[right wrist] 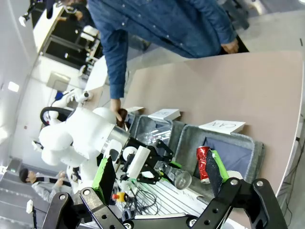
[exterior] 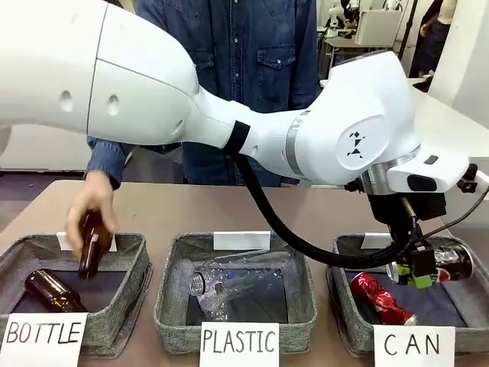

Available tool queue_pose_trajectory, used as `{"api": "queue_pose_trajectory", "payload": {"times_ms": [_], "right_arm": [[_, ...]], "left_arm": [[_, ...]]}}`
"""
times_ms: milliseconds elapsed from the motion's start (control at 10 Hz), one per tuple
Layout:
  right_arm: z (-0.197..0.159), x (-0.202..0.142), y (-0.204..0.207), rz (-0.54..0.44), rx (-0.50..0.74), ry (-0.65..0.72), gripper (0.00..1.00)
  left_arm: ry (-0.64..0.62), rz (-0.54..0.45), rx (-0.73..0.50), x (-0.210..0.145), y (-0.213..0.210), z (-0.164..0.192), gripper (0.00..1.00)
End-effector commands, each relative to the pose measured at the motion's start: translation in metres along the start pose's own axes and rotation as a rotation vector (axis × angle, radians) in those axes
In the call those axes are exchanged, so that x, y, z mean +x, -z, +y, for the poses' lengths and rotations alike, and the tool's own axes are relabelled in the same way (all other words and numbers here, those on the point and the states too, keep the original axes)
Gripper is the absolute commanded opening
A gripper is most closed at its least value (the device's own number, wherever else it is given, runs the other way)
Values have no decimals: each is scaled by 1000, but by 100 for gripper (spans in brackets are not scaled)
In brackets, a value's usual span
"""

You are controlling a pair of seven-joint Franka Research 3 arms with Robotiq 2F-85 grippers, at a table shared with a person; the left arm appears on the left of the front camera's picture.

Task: Sort the can waste into the basket.
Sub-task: Pick up the can waste from the table and place it in the right Fabric basket.

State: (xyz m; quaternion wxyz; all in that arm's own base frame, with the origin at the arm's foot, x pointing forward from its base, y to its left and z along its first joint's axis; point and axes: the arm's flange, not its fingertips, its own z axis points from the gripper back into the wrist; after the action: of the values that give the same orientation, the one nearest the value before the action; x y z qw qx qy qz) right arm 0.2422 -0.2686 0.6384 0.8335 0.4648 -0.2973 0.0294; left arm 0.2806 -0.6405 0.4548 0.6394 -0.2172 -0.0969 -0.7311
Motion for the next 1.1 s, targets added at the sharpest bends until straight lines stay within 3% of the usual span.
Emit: {"api": "queue_pose_trajectory", "payload": {"times_ms": [0, 1000], "right_arm": [[2, -1, 0, 0, 4, -6, 100], [2, -1, 0, 0, 4, -6, 100]], "left_arm": [[-14, 34, 10, 5, 0, 1, 100], [-51, 67, -19, -9, -16, 6, 100]]}}
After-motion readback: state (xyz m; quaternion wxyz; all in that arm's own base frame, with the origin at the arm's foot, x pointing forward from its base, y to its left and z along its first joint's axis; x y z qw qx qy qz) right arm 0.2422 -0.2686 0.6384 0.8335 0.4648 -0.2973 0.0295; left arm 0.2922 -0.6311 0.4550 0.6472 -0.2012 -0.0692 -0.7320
